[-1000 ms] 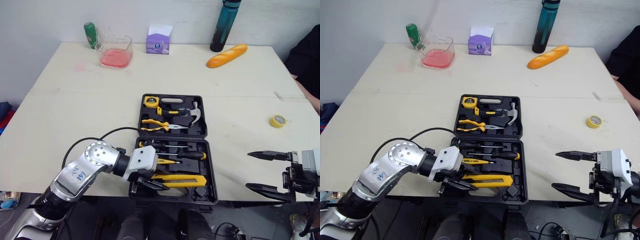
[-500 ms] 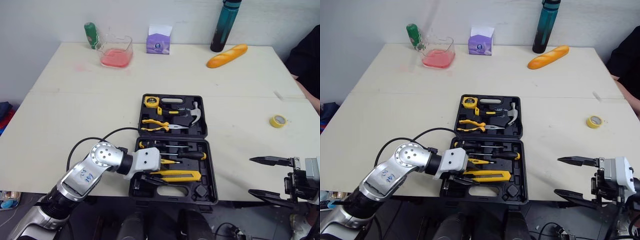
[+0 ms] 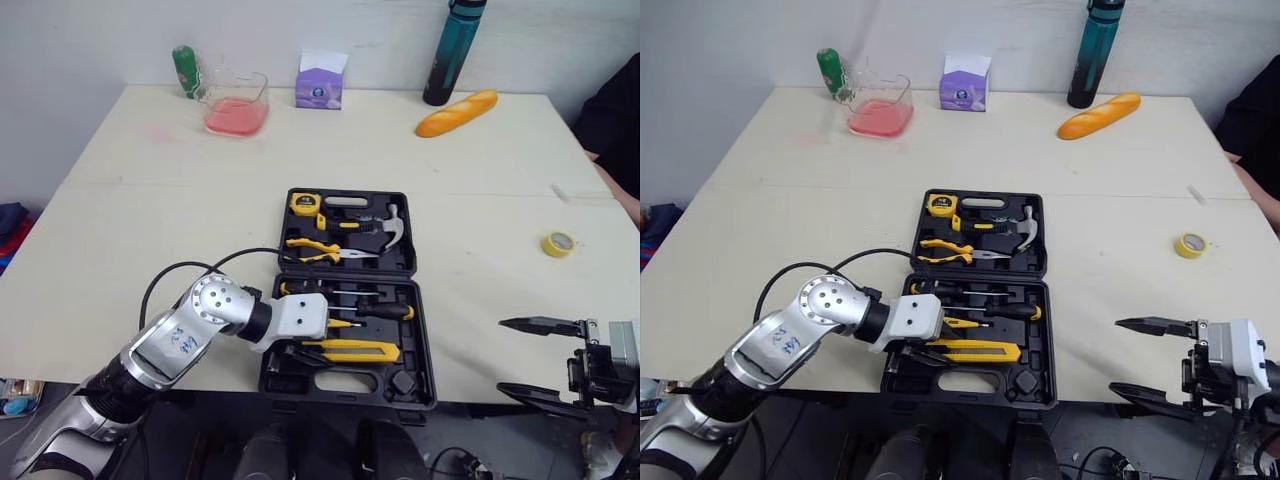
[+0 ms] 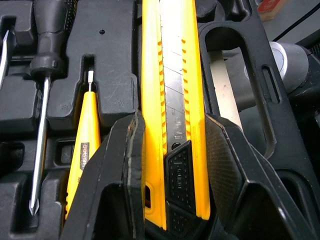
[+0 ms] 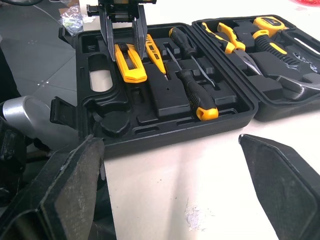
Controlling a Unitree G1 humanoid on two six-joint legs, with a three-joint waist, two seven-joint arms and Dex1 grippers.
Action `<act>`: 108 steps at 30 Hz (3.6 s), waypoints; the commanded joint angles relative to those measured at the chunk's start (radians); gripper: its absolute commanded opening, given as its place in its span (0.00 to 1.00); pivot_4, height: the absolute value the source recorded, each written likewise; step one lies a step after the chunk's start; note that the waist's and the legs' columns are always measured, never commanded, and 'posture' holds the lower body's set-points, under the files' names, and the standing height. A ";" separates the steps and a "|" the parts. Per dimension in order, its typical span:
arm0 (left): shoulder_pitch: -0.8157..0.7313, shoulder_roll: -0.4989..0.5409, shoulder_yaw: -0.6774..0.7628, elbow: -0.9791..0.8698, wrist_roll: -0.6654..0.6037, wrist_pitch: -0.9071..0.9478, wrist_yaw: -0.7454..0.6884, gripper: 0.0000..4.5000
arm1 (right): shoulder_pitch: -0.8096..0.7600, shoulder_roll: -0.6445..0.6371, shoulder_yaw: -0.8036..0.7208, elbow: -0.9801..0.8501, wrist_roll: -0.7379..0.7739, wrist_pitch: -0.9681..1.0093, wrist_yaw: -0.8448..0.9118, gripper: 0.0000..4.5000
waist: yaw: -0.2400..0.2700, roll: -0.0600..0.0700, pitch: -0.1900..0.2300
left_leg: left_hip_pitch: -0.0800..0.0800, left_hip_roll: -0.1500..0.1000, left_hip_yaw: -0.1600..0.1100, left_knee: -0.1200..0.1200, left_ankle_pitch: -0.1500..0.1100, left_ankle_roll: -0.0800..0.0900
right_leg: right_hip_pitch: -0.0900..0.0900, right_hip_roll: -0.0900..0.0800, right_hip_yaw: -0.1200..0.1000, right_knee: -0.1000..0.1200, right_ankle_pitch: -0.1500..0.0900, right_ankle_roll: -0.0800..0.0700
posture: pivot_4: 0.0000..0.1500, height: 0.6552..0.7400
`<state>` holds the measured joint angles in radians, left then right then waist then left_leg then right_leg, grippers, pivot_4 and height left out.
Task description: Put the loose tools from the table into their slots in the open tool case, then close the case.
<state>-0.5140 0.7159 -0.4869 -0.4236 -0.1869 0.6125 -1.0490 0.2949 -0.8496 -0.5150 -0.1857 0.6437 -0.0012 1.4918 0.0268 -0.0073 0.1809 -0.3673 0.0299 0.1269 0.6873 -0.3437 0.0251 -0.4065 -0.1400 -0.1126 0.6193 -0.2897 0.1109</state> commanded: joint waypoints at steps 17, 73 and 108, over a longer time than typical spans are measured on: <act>-0.020 -0.037 0.080 0.100 -0.012 -0.189 -0.086 0.67 | -0.036 -0.008 0.018 -0.075 0.012 0.064 -0.067 1.00 | -0.002 0.000 0.000 | -0.002 0.000 -0.002 0.003 0.000 0.000 | 0.000 0.000 -0.002 0.001 0.000 0.000 | 1.00 1.00; 0.111 -0.172 0.047 0.299 0.073 -0.388 -0.076 0.01 | -0.033 0.031 0.027 -0.062 0.005 0.037 -0.085 1.00 | -0.002 0.001 -0.001 | 0.000 0.000 -0.004 0.005 -0.001 0.002 | 0.004 -0.001 -0.004 0.000 0.000 0.000 | 1.00 1.00; 0.164 -0.044 0.387 0.189 -0.165 -0.512 -0.075 0.81 | -0.134 0.010 -0.084 0.032 -0.010 0.087 -0.277 1.00 | -0.008 0.004 -0.002 | 0.009 0.000 -0.006 0.000 -0.003 0.001 | 0.014 -0.006 -0.004 -0.004 -0.001 -0.002 | 1.00 1.00</act>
<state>-0.3596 0.6567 -0.1616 -0.1915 -0.3084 0.0854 -1.1269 0.1720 -0.8196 -0.5414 -0.1568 0.6159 0.0739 1.2473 0.0190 -0.0030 0.1785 -0.3586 0.0303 0.1212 0.6870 -0.3468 0.0257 -0.3928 -0.1463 -0.1170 0.6148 -0.2906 0.1092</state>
